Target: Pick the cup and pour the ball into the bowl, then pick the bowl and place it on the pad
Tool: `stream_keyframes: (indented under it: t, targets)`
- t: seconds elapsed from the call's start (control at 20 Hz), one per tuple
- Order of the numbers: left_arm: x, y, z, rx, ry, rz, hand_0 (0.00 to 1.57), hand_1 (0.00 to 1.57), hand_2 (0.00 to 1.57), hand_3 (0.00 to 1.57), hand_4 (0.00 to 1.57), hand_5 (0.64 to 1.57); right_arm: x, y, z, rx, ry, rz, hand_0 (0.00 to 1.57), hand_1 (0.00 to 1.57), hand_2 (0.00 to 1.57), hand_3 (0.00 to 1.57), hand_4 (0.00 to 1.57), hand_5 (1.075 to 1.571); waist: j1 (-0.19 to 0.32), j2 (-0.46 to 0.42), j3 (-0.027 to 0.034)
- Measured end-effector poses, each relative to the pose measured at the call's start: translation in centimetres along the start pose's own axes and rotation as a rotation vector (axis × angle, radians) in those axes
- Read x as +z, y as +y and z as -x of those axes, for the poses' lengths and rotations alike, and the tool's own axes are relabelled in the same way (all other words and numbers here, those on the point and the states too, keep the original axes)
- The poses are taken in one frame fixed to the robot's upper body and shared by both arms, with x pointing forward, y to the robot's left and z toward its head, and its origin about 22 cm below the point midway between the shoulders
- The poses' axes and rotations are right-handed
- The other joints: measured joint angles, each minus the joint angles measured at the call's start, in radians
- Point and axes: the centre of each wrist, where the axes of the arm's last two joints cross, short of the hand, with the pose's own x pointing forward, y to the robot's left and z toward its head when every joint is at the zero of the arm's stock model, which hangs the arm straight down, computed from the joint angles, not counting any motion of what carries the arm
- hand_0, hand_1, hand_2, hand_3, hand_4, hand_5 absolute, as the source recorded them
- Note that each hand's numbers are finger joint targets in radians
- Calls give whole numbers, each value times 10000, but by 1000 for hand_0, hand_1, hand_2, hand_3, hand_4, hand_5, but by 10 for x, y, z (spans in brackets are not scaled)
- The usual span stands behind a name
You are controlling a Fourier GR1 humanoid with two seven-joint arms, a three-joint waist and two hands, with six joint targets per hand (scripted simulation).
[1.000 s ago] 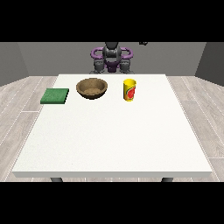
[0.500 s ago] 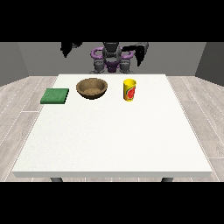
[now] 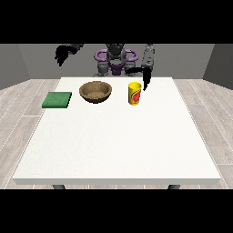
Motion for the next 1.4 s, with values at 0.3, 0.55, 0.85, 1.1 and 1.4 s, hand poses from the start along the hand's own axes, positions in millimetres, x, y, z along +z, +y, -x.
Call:
stream_keyframes:
  t: [0.3,0.55,0.85,1.1,1.4]
  targets:
    - [-3,-2,32,-79,366,157,0,0,0,0,169,1422,-1,-25,15,104,253,63,0,0,0,0,667,1562,36,-199,0]
    - [-9,3,53,-23,402,56,0,0,0,0,211,1435,-4,-34,19,98,256,39,0,0,0,0,673,1563,-47,-64,-1]
    - [-15,10,72,-104,201,-491,919,919,1316,1379,1243,1538,-10,-38,10,105,-171,-212,0,0,0,0,662,1569,-416,392,-1]
    - [-10,14,82,-1439,-313,-1141,1273,1273,1571,1571,1346,1468,-16,-46,-9,39,-550,-643,0,0,0,165,647,1568,-911,694,37]
    - [-21,25,81,-2444,-200,-1672,1276,1276,1571,1571,1391,1436,-17,-75,-25,21,-416,-761,0,0,0,269,640,1568,-1183,524,49]
